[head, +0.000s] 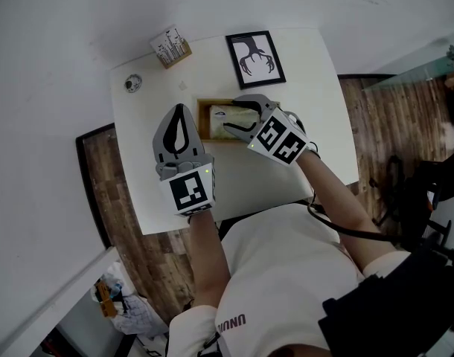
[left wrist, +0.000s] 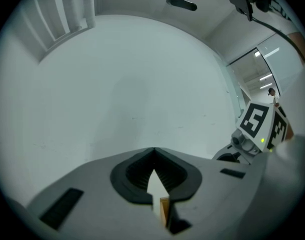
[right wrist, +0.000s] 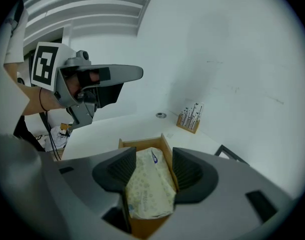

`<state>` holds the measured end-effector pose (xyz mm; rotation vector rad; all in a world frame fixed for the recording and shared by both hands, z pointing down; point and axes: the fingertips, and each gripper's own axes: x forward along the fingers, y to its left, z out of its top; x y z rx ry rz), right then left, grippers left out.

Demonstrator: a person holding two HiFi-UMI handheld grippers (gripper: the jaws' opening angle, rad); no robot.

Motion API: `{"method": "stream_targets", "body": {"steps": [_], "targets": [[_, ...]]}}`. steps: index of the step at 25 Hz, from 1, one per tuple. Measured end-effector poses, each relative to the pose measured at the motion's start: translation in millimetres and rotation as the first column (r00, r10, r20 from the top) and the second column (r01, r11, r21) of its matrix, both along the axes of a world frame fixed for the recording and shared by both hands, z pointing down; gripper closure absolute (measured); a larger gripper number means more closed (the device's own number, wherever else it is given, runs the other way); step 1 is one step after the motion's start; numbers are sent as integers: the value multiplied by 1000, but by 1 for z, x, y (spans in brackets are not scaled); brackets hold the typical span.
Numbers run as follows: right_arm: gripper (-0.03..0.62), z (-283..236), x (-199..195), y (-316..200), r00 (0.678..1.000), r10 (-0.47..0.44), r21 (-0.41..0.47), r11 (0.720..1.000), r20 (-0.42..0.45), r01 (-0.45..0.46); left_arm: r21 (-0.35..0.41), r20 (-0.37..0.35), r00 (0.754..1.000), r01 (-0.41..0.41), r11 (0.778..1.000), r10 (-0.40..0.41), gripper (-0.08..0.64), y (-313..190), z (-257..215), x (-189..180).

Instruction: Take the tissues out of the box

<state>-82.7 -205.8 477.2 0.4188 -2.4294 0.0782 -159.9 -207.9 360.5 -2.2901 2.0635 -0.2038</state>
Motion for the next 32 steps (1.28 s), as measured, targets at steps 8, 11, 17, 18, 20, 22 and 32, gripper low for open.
{"method": "stream_targets", "body": {"steps": [8, 11, 17, 18, 20, 22, 32], "targets": [[362, 17, -1, 1, 998, -27, -21, 999, -60, 26, -24, -7, 1000, -8, 1000, 8, 548, -4, 10, 0], [362, 23, -2, 2, 997, -37, -42, 999, -61, 34, -32, -18, 1000, -7, 999, 7, 548, -6, 14, 0], [364, 34, 0, 5, 993, -52, -49, 998, -102, 47, -21, -68, 998, 10, 1000, -11, 548, -7, 15, 1], [364, 36, 1, 5, 993, -53, -51, 998, -105, 48, -22, -69, 998, 10, 1000, -12, 548, -7, 15, 1], [364, 38, 0, 6, 993, -54, -56, 997, -107, 48, -38, -38, 999, 2, 999, -3, 548, -6, 18, 0], [364, 39, 0, 7, 993, -50, -65, 997, -104, 44, -49, -18, 1000, -4, 999, 3, 548, -5, 20, -1], [365, 50, 2, 8, 989, -60, -93, 994, -132, 48, -67, -21, 1000, 5, 998, -6, 548, -4, 27, -3]]}}
